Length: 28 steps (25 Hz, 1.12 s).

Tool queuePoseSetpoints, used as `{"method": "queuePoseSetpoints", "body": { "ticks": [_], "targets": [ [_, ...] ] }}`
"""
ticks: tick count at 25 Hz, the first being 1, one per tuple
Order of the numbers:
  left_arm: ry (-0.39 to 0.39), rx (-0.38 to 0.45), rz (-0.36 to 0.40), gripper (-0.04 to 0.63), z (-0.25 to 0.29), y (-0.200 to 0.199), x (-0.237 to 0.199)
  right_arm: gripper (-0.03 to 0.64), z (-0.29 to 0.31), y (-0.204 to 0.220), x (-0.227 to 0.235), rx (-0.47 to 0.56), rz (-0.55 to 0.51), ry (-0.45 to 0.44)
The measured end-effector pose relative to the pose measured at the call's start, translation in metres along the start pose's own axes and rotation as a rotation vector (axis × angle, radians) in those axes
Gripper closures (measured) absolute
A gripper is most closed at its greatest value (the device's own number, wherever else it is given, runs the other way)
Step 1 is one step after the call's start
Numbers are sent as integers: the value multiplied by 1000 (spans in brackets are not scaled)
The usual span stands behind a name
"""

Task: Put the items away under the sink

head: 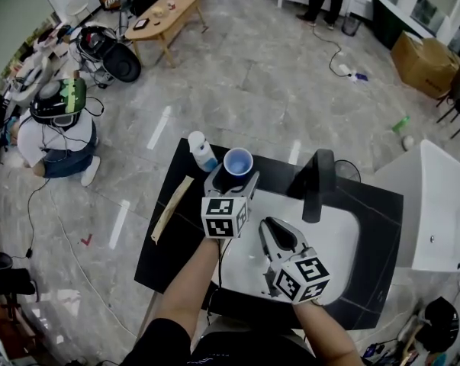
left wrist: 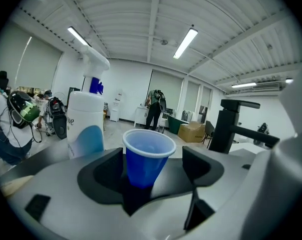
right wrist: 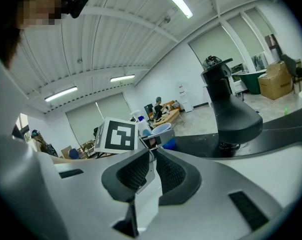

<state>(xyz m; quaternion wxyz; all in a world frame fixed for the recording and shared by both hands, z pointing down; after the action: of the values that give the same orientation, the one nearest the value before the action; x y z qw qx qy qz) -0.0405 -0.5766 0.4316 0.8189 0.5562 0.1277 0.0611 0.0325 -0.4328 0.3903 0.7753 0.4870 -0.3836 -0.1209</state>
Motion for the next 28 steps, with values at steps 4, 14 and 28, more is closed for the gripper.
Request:
{"method": "queuePoseSetpoints", "body": {
  "ticks": [4,14,28],
  "targets": [
    [-4,13,36,235,4,-3,-1,577,5,2,4,-13,-11,19],
    [-76,29,103,235,14,-2,-5,577,11,11,-4,-28,1,9],
    [-60,56,75,294,12,-3,-9,577,4,12,1,-22,-7,43]
  ]
}}
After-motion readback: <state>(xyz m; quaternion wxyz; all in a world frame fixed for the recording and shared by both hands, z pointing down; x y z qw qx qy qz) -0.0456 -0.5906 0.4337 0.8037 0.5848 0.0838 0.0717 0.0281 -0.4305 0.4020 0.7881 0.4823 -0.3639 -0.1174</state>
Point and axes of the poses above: the fingertips, and each gripper's own axes: z forward along the fingers, x to its right, y out of its underside, the point moved 2 cm from there along -z, backward along the fingers, and after that the axes turned 9 degrees about -y, right-handed, at the moved point
